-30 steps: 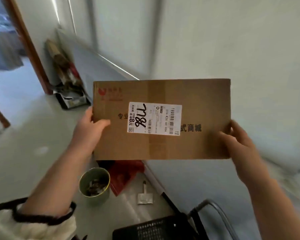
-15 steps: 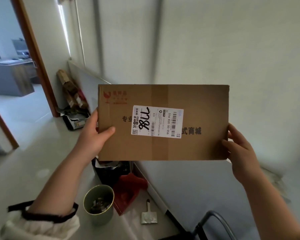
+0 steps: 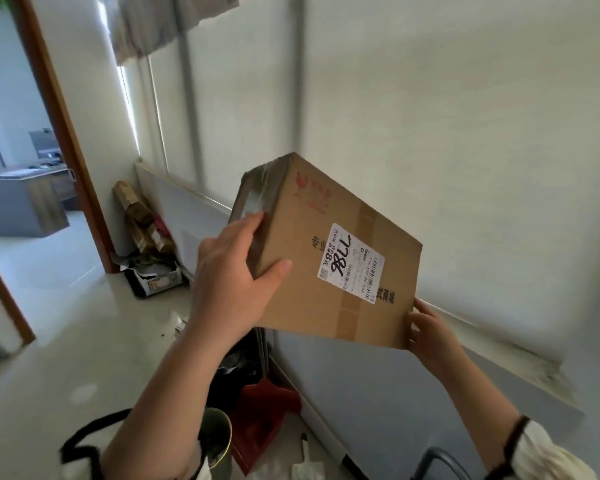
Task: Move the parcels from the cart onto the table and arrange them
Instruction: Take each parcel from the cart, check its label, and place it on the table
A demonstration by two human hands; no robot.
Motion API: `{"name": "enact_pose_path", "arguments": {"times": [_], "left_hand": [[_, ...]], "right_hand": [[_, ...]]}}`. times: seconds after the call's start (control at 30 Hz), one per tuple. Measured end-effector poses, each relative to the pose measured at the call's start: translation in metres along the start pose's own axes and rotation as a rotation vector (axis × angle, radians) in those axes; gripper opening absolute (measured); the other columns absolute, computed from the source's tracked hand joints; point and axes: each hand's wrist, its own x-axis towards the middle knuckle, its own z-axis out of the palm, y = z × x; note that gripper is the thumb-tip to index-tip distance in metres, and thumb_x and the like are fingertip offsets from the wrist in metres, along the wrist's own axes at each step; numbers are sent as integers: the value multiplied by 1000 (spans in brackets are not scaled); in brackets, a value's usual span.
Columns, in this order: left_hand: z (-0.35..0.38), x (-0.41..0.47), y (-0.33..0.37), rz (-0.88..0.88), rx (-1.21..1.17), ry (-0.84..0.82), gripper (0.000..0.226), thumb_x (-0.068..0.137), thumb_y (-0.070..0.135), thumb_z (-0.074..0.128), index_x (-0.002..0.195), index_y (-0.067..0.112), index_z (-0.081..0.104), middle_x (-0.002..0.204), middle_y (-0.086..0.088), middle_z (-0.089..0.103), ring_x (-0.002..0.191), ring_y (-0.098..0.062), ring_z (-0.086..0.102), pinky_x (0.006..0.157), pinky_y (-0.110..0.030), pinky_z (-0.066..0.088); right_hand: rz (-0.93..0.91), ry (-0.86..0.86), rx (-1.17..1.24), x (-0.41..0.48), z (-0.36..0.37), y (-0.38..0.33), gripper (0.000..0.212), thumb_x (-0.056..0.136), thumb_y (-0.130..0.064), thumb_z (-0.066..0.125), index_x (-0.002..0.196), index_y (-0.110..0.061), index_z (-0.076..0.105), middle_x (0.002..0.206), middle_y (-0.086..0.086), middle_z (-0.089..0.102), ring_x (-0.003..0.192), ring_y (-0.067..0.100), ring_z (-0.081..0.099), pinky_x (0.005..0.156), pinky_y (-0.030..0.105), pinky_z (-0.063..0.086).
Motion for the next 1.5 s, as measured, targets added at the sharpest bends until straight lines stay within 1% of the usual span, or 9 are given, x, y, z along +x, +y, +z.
{"name": "enact_pose_path", "arguments": {"times": [0.3,0.4,0.53,0.7,1.0,1.17,1.27,1.37,1.5], "left_hand": [[5,15,-12,-68,-17,-19,67,84,35,63,143,29,33,118,12,43,113,-11,36,92,-34,34],[14,27,-40,-167,-143,-30,58,89,30,57,141,33,32,119,9,49,112,-15,48,92,-41,44],[50,14,-80,-496,-479,-69,47,94,10,52,137,22,38,121,3,54,110,-17,54,88,-35,45],[89,-17,-105,-642,-543,-111,35,93,1,51,123,19,46,118,4,53,117,-20,50,94,-38,43],[94,-19,-106,-661,-567,-124,36,92,1,51,125,17,47,115,3,54,107,-17,52,93,-37,43],[79,-6,-99,-682,-740,-84,20,93,21,55,113,21,51,108,4,60,113,-28,56,95,-51,46],[58,7,-89,-759,-943,-31,56,90,56,41,127,15,48,119,-5,56,113,-31,53,95,-55,41],[37,24,-90,-845,-1030,-92,90,79,78,22,127,6,47,126,-14,54,117,-38,49,96,-62,33],[21,34,-95,-883,-972,-257,105,56,87,34,132,15,46,124,-18,53,115,-45,50,89,-69,35]], "right_hand": [[-41,4,32,-1,-5,-11,49,90,-1,39,128,-27,54,119,6,61,93,28,56,75,42,44],[-181,2,-5,-20,-3,-40,44,93,-1,41,126,-27,53,111,1,64,91,25,58,70,36,46],[-414,70,-193,-59,0,-70,44,95,-5,47,126,-36,49,120,-5,59,107,19,57,90,41,47],[-632,101,-516,-96,14,-63,53,92,-1,47,123,-44,43,112,-19,48,105,1,51,91,27,39],[-635,145,-635,-104,12,-66,52,94,-3,43,140,-26,40,123,-6,46,110,10,47,90,26,37],[-716,129,-566,-108,13,-78,51,93,1,42,133,-31,46,121,-13,50,112,-6,47,86,12,36],[-752,133,-417,-110,8,-83,40,94,2,45,115,-29,59,112,-15,63,105,-7,56,83,10,43],[-710,174,-393,-108,1,-90,15,95,-12,50,86,-20,59,78,-24,65,76,-7,58,66,7,42],[-578,195,-343,-96,-10,-85,36,96,-39,45,75,-14,58,79,-3,63,85,14,60,82,28,43]]}}
